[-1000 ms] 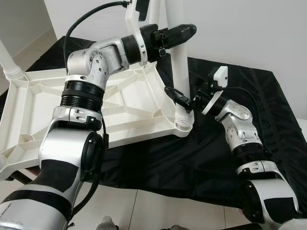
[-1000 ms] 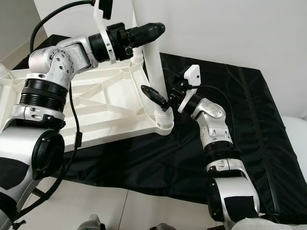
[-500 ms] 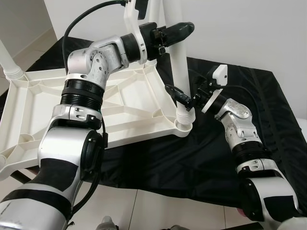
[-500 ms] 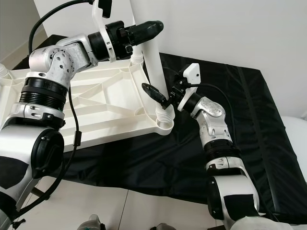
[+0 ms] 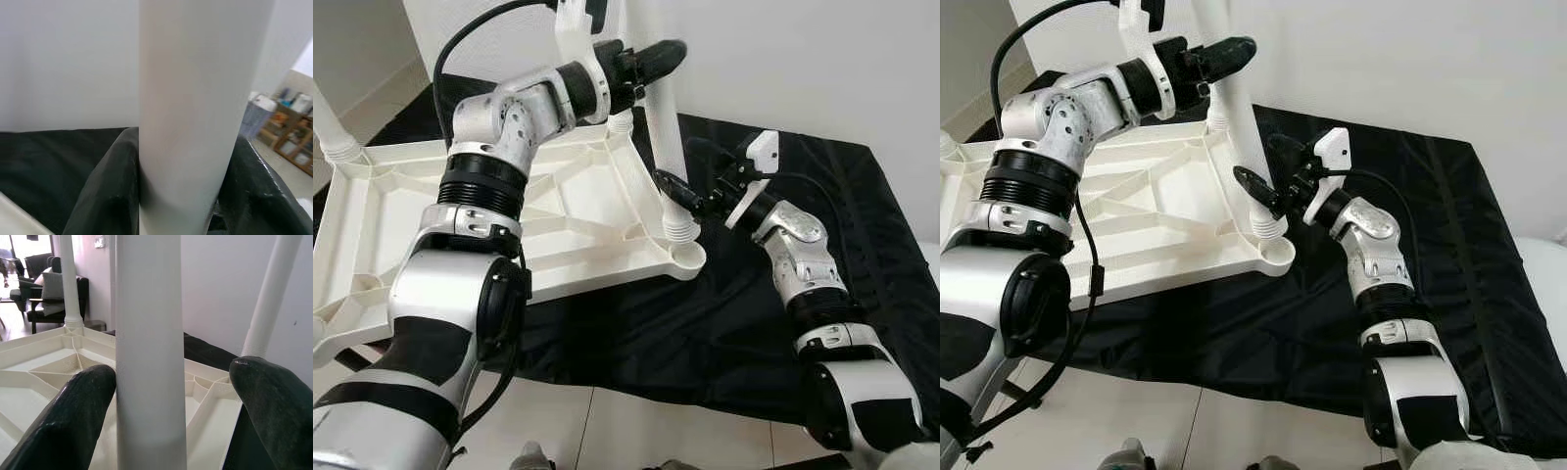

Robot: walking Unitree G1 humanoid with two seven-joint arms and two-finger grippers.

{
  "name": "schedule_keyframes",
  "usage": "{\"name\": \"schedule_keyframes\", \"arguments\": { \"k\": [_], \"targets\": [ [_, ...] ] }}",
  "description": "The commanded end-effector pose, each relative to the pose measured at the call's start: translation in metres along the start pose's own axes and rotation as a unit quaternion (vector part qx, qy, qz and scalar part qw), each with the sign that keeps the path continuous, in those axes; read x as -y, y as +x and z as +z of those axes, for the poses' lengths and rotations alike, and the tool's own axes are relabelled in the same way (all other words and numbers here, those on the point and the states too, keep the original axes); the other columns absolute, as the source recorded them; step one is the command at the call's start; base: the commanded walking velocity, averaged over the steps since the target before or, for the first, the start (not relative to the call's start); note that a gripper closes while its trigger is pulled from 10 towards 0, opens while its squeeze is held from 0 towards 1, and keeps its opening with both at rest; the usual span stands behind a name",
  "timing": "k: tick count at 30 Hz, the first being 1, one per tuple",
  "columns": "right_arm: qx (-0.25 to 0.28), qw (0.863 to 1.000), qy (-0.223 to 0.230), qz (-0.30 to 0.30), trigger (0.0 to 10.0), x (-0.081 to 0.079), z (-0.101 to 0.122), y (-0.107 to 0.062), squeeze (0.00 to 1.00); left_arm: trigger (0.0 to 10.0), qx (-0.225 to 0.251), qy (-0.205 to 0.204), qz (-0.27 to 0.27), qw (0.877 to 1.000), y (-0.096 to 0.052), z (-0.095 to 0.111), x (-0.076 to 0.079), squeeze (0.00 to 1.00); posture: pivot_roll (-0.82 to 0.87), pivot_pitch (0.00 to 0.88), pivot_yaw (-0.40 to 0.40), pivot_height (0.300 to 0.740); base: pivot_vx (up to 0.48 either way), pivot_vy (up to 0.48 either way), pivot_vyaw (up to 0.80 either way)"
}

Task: Building children table

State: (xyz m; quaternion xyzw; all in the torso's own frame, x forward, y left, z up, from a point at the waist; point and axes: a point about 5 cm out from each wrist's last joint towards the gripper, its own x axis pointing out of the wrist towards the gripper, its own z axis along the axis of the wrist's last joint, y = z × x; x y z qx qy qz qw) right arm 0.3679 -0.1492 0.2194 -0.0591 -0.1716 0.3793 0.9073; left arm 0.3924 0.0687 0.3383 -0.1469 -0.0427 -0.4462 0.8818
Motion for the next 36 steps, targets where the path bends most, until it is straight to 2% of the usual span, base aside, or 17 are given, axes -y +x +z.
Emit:
{"name": "schedule_keyframes", "arguments": {
  "k": [1,18,29,36],
  "targets": [
    [0.001,1.000,-0.011,-0.010,10.0,0.005,0.004,0.001,0.00,10.0,0.014,0.018,0.009,1.000,0.003,0.012,0.002,0.00,0.03,0.000,-0.054,0.740,0.000,0.000,0.00],
    [-0.016,0.999,-0.013,-0.035,10.0,0.008,0.004,0.009,0.00,10.0,0.038,0.068,0.069,0.995,0.007,0.025,0.002,0.00,0.03,0.000,-0.054,0.740,0.000,0.000,0.00],
    [-0.002,1.000,-0.011,0.000,10.0,0.001,0.008,0.016,0.00,10.0,0.043,0.079,0.065,0.994,0.011,0.027,0.006,0.00,0.03,0.000,-0.052,0.740,0.000,0.000,0.00],
    [-0.015,1.000,-0.014,-0.002,10.0,0.000,0.008,0.023,0.00,10.0,0.043,0.088,0.064,0.993,0.015,0.026,0.010,0.00,0.04,0.000,-0.057,0.740,0.000,0.000,0.00]
  ]
}}
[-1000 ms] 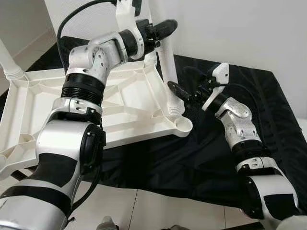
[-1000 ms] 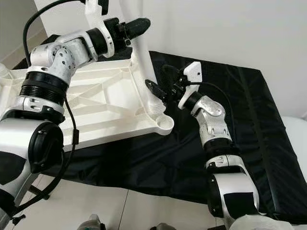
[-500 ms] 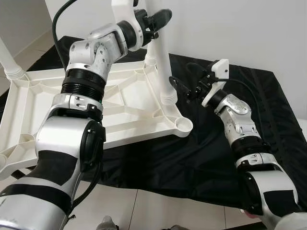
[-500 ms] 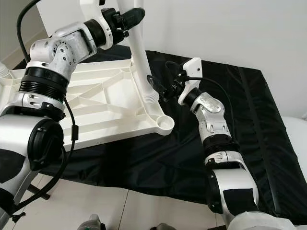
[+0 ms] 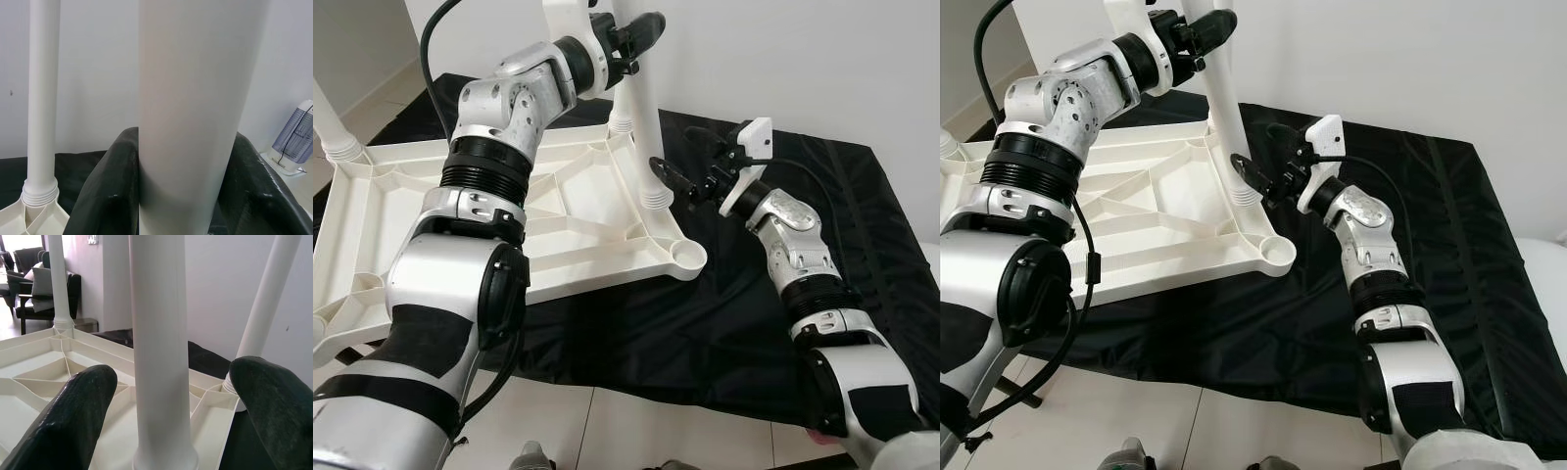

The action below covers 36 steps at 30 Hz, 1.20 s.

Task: Building children table

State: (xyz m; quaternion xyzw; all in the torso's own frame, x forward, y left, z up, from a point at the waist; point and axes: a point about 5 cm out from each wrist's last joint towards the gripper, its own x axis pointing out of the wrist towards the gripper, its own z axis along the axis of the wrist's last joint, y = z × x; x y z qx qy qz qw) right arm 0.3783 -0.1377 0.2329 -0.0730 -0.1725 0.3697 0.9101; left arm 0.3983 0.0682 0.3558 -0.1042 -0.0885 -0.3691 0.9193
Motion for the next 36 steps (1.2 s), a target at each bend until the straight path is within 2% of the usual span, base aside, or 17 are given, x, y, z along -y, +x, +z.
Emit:
{"name": "schedule_keyframes", "arguments": {
  "k": [1,9,16,28,36],
  "targets": [
    [-0.010,1.000,0.001,0.007,10.0,-0.002,0.000,0.006,0.00,10.0,0.015,0.021,-0.011,1.000,0.007,0.011,0.011,0.00,0.04,0.000,-0.057,0.740,0.000,0.000,0.00],
    [-0.015,1.000,0.002,0.001,10.0,-0.005,0.000,0.014,0.00,10.0,0.028,0.033,-0.012,0.999,0.010,0.015,0.018,0.00,0.04,0.000,-0.060,0.740,0.000,0.000,0.00],
    [-0.030,0.999,0.003,-0.011,10.0,-0.004,0.000,0.021,0.00,10.0,0.040,0.053,-0.020,0.998,0.014,0.019,0.030,0.00,0.04,0.000,-0.064,0.740,0.000,0.000,0.00],
    [-0.050,0.999,0.003,-0.018,10.0,-0.002,0.002,0.028,0.00,10.0,0.040,0.060,-0.030,0.997,0.016,0.017,0.036,0.00,0.04,0.000,-0.065,0.740,0.000,0.000,0.00],
    [-0.058,0.998,-0.006,-0.023,10.0,0.004,0.020,0.043,0.00,10.0,0.039,0.070,-0.040,0.996,0.017,0.014,0.043,0.00,0.04,0.000,-0.069,0.740,0.000,0.000,0.00]
  ]
}}
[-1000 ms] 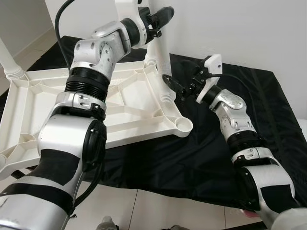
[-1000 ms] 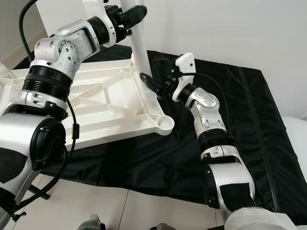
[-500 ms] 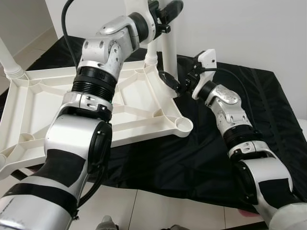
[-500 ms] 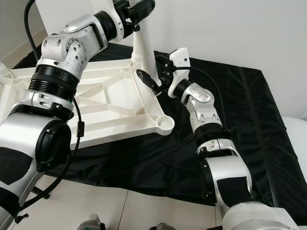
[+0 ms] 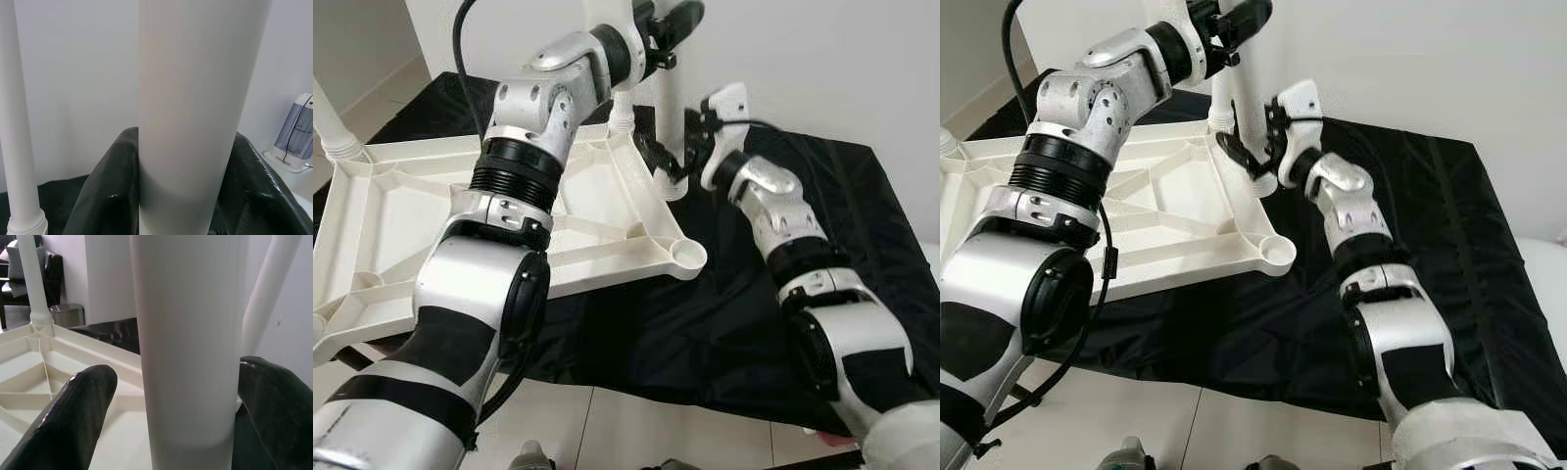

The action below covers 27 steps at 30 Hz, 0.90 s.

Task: Building children table

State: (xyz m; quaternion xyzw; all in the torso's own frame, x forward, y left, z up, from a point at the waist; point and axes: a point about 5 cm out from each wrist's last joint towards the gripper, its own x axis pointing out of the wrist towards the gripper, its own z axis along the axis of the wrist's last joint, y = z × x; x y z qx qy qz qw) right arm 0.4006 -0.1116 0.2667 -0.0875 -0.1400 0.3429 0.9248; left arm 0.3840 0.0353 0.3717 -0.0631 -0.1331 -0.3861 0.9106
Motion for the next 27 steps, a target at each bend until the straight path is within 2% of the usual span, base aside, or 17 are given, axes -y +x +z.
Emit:
{"name": "schedule_keyframes", "arguments": {
  "k": [1,2,3,5,6,7,8,10,11,12,14,15,27],
  "targets": [
    [-0.019,1.000,-0.003,0.001,10.0,-0.0004,-0.0023,0.0021,0.00,10.0,0.015,0.018,-0.014,1.000,0.0027,0.0068,0.0080,0.00,0.04,0.000,-0.070,0.740,0.000,0.000,0.00],
    [-0.019,1.000,-0.003,0.001,10.0,-0.0004,-0.0023,0.0021,0.00,10.0,0.015,0.018,-0.014,1.000,0.0027,0.0068,0.0080,0.00,0.04,0.000,-0.070,0.740,0.000,0.000,0.00],
    [-0.020,1.000,-0.002,-0.001,9.3,0.0006,-0.0015,0.0025,0.00,10.0,0.015,0.019,-0.014,1.000,0.0027,0.0063,0.0085,0.00,0.04,0.000,-0.070,0.740,0.000,0.000,0.00],
    [-0.020,1.000,-0.002,-0.001,9.3,0.0006,-0.0015,0.0025,0.00,10.0,0.015,0.019,-0.014,1.000,0.0027,0.0063,0.0085,0.00,0.04,0.000,-0.070,0.740,0.000,0.000,0.00],
    [-0.022,1.000,-0.002,-0.002,7.0,0.0012,-0.0012,0.0026,0.00,10.0,0.014,0.019,-0.015,1.000,0.0028,0.0061,0.0089,0.00,0.04,0.000,-0.071,0.740,0.000,0.000,0.00],
    [-0.026,1.000,0.001,-0.005,3.0,0.0023,-0.0019,0.0024,0.00,10.0,0.014,0.019,-0.015,1.000,0.0028,0.0059,0.0094,0.00,0.04,0.000,-0.072,0.740,0.000,0.000,0.00],
    [-0.034,0.999,0.001,-0.008,1.8,0.0034,-0.0034,0.0017,0.00,10.0,0.015,0.020,-0.016,1.000,0.0029,0.0059,0.0098,0.00,0.04,0.000,-0.072,0.740,0.000,0.000,0.00],
    [-0.039,0.999,0.000,-0.010,1.8,0.0041,-0.0046,0.0013,0.00,10.0,0.015,0.021,-0.017,1.000,0.0029,0.0059,0.0101,0.00,0.04,0.000,-0.072,0.740,0.000,0.000,0.00],
    [-0.042,0.999,0.000,-0.010,0.0,0.0046,-0.0055,0.0006,0.00,10.0,0.015,0.021,-0.017,1.000,0.0030,0.0060,0.0104,0.00,0.04,0.000,-0.072,0.740,0.000,0.000,0.00],
    [-0.046,0.999,0.000,-0.012,0.5,0.0053,-0.0065,0.0001,0.00,10.0,0.015,0.021,-0.018,1.000,0.0030,0.0062,0.0106,0.00,0.04,0.000,-0.072,0.740,0.000,0.000,0.00],
    [-0.048,0.999,0.000,-0.013,0.5,0.0058,-0.0070,-0.0003,0.00,10.0,0.015,0.021,-0.018,1.000,0.0030,0.0063,0.0107,0.00,0.04,0.000,-0.072,0.740,0.000,0.000,0.00],
    [-0.049,0.999,0.001,-0.015,0.0,0.0067,-0.0072,-0.0007,0.00,10.0,0.016,0.021,-0.018,0.999,0.0031,0.0065,0.0110,0.00,0.04,0.000,-0.072,0.740,0.000,0.000,0.00],
    [-0.053,0.998,-0.002,-0.018,0.0,0.0079,-0.0081,-0.0007,0.00,10.0,0.014,0.026,-0.026,0.999,0.0031,0.0062,0.0138,0.00,0.04,0.000,-0.077,0.740,0.000,0.000,0.00]
  ]
}}
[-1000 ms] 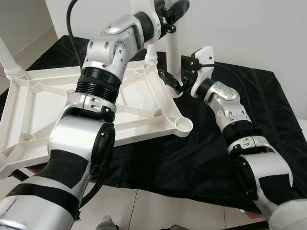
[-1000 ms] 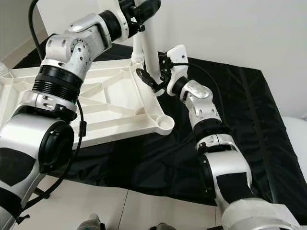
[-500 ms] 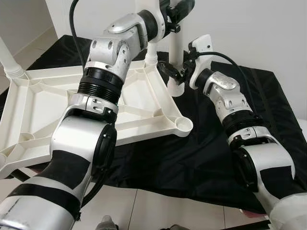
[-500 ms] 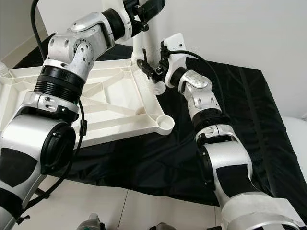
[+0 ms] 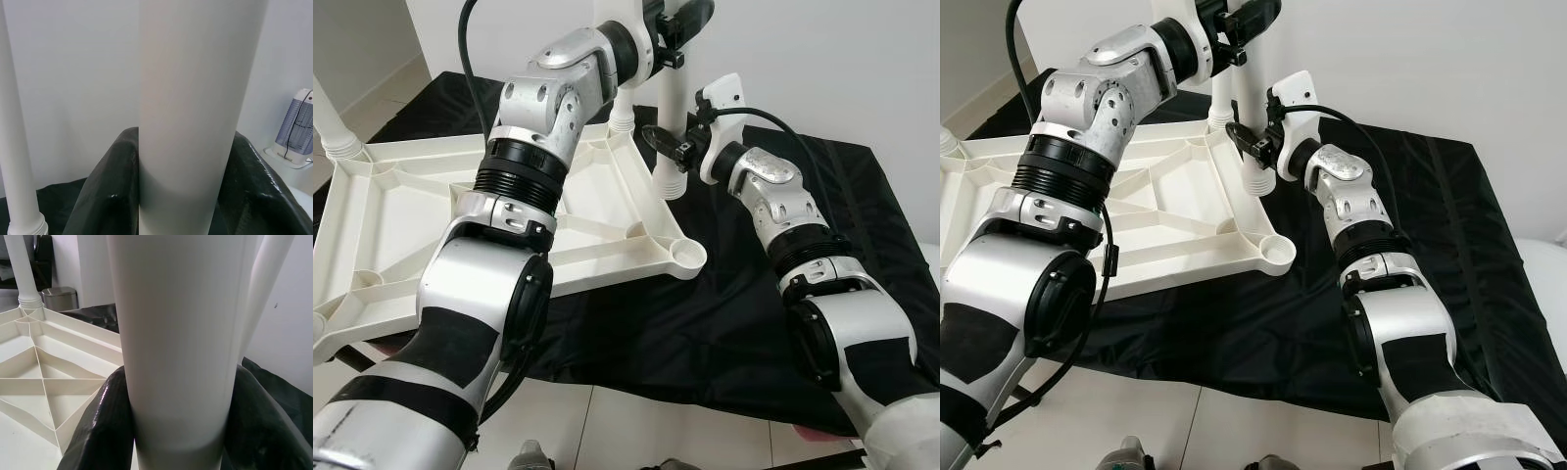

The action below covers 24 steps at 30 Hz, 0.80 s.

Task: Building children table

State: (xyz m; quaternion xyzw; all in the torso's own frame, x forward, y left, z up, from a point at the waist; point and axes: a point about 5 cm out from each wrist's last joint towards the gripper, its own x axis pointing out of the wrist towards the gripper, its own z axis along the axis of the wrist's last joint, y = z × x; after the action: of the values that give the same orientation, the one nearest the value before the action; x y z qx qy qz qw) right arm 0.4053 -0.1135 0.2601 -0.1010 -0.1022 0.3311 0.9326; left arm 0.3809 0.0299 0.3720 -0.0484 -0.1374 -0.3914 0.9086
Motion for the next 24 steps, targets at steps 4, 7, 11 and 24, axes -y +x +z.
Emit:
{"name": "schedule_keyframes", "arguments": {
  "k": [4,7,11,24],
  "targets": [
    [-0.012,1.000,-0.002,-0.009,0.0,0.0055,0.0002,-0.0011,0.00,10.0,0.015,0.012,-0.020,1.000,0.0015,0.0062,0.0083,0.00,0.04,0.000,-0.078,0.740,0.000,0.000,0.00],
    [-0.012,1.000,-0.002,-0.010,0.0,0.0057,0.0002,-0.0010,0.00,10.0,0.015,0.012,-0.020,1.000,0.0015,0.0060,0.0083,0.00,0.04,0.000,-0.078,0.740,0.000,0.000,0.00],
    [-0.015,1.000,-0.004,-0.017,10.0,0.0074,0.0006,-0.0008,0.00,10.0,0.014,0.011,-0.024,1.000,0.0014,0.0055,0.0084,0.00,0.04,0.000,-0.077,0.740,0.000,0.000,0.00],
    [-0.015,1.000,-0.009,-0.019,10.0,0.0076,0.0007,-0.0003,0.00,10.0,0.015,0.013,-0.032,0.999,0.0023,0.0060,0.0105,0.00,0.03,0.000,-0.073,0.740,0.000,0.000,0.00]
  ]
}}
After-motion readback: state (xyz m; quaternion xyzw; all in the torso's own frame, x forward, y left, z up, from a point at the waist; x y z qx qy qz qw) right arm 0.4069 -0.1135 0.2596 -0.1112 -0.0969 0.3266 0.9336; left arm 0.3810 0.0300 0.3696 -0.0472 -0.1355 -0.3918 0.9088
